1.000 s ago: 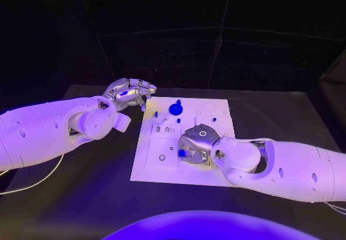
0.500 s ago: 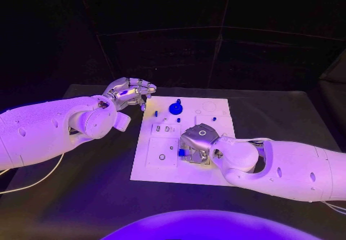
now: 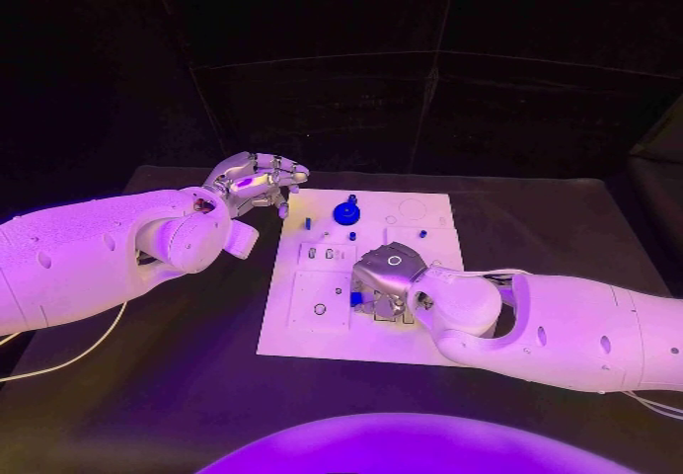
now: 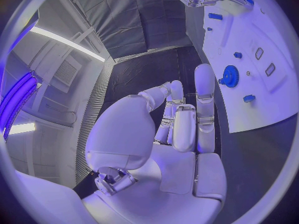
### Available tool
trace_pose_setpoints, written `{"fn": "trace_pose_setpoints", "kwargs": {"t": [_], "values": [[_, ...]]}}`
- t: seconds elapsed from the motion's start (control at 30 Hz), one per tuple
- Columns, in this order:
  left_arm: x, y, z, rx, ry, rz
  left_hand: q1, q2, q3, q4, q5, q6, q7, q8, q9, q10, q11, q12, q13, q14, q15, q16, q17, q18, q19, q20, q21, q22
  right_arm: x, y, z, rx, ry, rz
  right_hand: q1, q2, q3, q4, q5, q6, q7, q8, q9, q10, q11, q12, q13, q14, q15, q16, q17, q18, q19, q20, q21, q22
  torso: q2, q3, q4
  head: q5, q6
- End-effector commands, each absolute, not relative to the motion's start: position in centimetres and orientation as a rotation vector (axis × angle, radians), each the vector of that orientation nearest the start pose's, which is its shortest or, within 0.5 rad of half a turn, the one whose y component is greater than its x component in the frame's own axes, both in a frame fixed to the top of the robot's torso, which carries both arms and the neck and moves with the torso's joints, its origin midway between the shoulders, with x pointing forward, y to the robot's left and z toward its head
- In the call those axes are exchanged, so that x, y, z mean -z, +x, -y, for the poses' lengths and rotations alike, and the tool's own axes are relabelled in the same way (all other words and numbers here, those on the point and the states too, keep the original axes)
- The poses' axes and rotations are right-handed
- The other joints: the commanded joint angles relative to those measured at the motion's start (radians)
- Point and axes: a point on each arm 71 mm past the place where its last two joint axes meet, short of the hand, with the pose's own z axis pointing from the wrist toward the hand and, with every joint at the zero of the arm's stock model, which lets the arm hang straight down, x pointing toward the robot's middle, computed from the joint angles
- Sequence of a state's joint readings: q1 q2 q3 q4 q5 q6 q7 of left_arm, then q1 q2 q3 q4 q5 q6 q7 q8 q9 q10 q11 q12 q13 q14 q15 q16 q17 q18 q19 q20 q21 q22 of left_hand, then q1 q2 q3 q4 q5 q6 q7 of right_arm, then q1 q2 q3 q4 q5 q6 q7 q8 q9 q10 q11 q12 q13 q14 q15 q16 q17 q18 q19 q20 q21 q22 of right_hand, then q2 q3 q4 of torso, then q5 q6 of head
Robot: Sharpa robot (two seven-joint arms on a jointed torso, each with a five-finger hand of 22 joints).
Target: Assemble the parts on the task board
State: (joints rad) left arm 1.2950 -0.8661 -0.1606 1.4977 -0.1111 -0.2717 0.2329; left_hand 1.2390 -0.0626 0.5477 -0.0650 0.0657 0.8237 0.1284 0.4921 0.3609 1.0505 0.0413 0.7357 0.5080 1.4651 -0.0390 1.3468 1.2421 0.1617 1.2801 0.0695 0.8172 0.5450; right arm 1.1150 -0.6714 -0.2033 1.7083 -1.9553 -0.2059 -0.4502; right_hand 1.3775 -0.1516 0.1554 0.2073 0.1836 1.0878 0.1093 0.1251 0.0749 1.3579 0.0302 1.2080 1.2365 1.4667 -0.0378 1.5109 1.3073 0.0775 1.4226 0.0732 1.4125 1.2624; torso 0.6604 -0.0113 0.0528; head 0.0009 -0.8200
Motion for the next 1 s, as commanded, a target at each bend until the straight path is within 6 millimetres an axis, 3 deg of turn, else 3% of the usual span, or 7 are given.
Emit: {"fn": "trace_pose_setpoints", "kwargs": {"t": [0.03, 0.27, 0.4, 0.5, 0.8, 1.0], "values": [[18.59, 49.36, -22.57, 1.374, -1.028, -1.645, 0.01, 0.001, 0.001, -0.009, -0.005, 0.009, -0.001, -0.003, -0.002, -0.007, 0.0, -0.004, -0.002, 0.0, 0.004, -0.005, -0.001, 0.015, 0.003, -0.001, -0.004, -0.001, 25.62, 38.95, 7.93, -0.459, -0.662, -1.706, 0.024, 0.006, 0.008, -0.014, -0.006, 0.008, 0.003, 0.005, -0.001, -0.001, -0.002, 0.002, -0.001, 0.081, -0.005, -0.001, 0.159, -0.014, 0.0, -0.008, -0.002, 0.0, 0.0, -0.0002, 0.0002, 0.001, -0.001], [18.61, 49.36, -22.59, 1.371, -1.03, -1.646, 0.015, 0.001, 0.002, -0.014, -0.005, 0.009, 0.0, -0.003, -0.004, -0.007, 0.0, -0.004, -0.005, 0.0, 0.004, -0.006, -0.001, 0.015, 0.004, -0.001, -0.006, -0.002, 25.48, 38.84, 7.85, -0.474, -0.656, -1.692, 0.07, 0.047, 0.061, -0.042, -0.02, 0.018, -0.001, 0.012, -0.001, -0.001, -0.007, 0.001, -0.001, 0.081, -0.009, -0.001, 0.16, -0.014, 0.002, -0.011, -0.001, 0.003, 0.0, 0.0004, -0.0007, 0.002, -0.001], [18.62, 49.36, -22.61, 1.37, -1.031, -1.646, 0.015, 0.001, 0.002, -0.014, -0.005, 0.009, 0.0, -0.003, -0.004, -0.007, 0.0, -0.004, -0.005, 0.0, 0.004, -0.006, -0.001, 0.015, 0.004, -0.001, -0.006, -0.002, 25.27, 38.74, 8.01, -0.498, -0.642, -1.672, 0.068, 0.091, 0.124, -0.037, -0.011, 0.015, -0.001, 0.01, -0.004, -0.003, -0.008, -0.003, -0.003, 0.082, -0.009, 0.0, 0.161, -0.014, 0.003, -0.012, 0.0, 0.004, -0.001, 0.001, -0.0005, 0.002, -0.001], [18.63, 49.36, -22.64, 1.369, -1.031, -1.647, 0.016, 0.002, 0.002, -0.014, -0.005, 0.009, 0.0, -0.003, -0.004, -0.007, 0.0, -0.004, -0.005, 0.0, 0.004, -0.006, -0.001, 0.015, 0.004, -0.001, -0.006, -0.003, 25.17, 38.69, 8.19, -0.513, -0.634, -1.665, 0.052, 0.109, 0.17, -0.025, -0.004, 0.002, 0.002, 0.002, -0.007, -0.005, -0.005, -0.007, -0.006, 0.082, -0.008, -0.001, 0.16, -0.015, 0.003, -0.012, 0.0, 0.004, -0.001, 0.0006, -0.0008, 0.002, 0.0], [18.7, 49.35, -22.66, 1.366, -1.034, -1.652, 0.015, 0.002, 0.001, -0.014, -0.005, 0.009, 0.001, -0.003, -0.005, -0.007, 0.001, -0.004, -0.007, 0.0, 0.005, -0.006, -0.002, 0.015, 0.005, -0.001, -0.007, -0.003, 25.1, 38.58, 8.67, -0.535, -0.63, -1.666, -0.022, 0.099, 0.348, -0.008, -0.042, -0.025, 0.015, -0.022, -0.006, -0.013, 0.009, -0.015, -0.013, 0.082, 0.004, -0.001, 0.161, -0.014, 0.001, 0.0, -0.002, 0.004, 0.0, 0.0006, 0.0, 0.002, 0.003], [18.73, 49.33, -22.64, 1.365, -1.035, -1.655, 0.013, 0.003, 0.0, -0.013, -0.006, 0.008, 0.001, -0.003, -0.006, -0.007, 0.002, -0.004, -0.008, 0.0, 0.005, -0.006, -0.002, 0.015, 0.005, -0.001, -0.008, -0.004, 25.13, 38.54, 8.78, -0.544, -0.635, -1.672, -0.049, 0.1, 0.399, -0.012, -0.07, -0.023, 0.017, -0.024, -0.006, -0.014, 0.01, -0.017, -0.016, 0.082, 0.005, -0.001, 0.162, -0.014, 0.001, 0.001, -0.002, 0.004, 0.0, 0.0002, 0.0004, 0.0, 0.003]]}}
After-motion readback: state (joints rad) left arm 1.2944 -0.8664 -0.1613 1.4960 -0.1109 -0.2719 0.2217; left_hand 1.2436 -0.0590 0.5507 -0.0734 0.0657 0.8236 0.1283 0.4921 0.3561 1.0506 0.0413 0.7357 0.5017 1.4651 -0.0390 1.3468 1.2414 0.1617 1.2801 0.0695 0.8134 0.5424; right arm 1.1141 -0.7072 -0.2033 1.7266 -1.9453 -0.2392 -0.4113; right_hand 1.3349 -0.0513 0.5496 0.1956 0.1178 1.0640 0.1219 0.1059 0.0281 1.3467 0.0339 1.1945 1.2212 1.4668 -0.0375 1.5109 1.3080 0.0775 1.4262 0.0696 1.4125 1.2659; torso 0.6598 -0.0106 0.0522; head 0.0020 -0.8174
